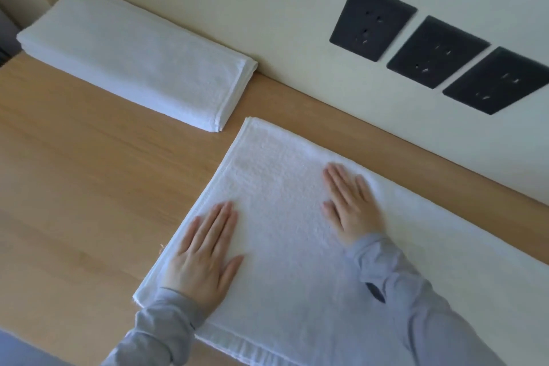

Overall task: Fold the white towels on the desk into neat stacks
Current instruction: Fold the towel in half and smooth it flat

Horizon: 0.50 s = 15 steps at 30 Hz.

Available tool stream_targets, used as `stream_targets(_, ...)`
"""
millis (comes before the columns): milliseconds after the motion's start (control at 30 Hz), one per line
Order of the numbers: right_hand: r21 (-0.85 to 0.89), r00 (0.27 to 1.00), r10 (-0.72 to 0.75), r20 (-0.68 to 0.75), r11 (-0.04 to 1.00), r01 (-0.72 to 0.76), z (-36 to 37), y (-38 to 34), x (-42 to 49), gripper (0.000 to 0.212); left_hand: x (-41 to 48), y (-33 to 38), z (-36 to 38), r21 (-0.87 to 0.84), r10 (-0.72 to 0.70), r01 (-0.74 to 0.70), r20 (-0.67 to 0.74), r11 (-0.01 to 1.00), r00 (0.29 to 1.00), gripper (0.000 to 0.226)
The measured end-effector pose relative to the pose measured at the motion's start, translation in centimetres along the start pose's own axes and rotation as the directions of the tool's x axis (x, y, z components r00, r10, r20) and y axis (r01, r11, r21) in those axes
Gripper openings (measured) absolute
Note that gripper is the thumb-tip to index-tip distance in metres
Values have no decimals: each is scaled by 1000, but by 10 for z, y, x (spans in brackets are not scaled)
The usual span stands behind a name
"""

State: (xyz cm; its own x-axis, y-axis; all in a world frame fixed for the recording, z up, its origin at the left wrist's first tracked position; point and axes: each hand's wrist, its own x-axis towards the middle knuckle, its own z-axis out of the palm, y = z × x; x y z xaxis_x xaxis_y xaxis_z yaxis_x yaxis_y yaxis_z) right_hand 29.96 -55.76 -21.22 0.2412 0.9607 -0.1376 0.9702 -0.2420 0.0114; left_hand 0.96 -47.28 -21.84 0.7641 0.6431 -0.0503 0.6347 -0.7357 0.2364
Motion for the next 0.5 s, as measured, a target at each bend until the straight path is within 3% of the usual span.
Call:
stream_targets(133, -19, 932, 356, 69, 935, -355, 2, 60, 3, 66, 1, 3, 2, 26, -6, 6, -13, 1000, 1000, 67)
stream_targets(200, 12, 920, 392, -2, 920, -392, -3, 36, 4, 64, 2, 3, 3, 43, -9, 10, -18, 999, 1000, 66)
stream_targets(333, 208, 961, 178, -210, 969, -134, -7, -85, -26, 61, 1, 5, 5, 71, -16, 16, -8, 997, 1000, 66)
stream_targets(433, 230, 991, -9, -136, 972, 40, 7, -151, -71, 59, 1, 6, 3, 85, -8, 8, -9, 996, 1000, 67)
stream_targets(500, 207, 994, -46, -98, 976, 65, 17, -138, -98, 57, 0, 8, 2, 92, -11, 12, -7, 996, 1000, 68)
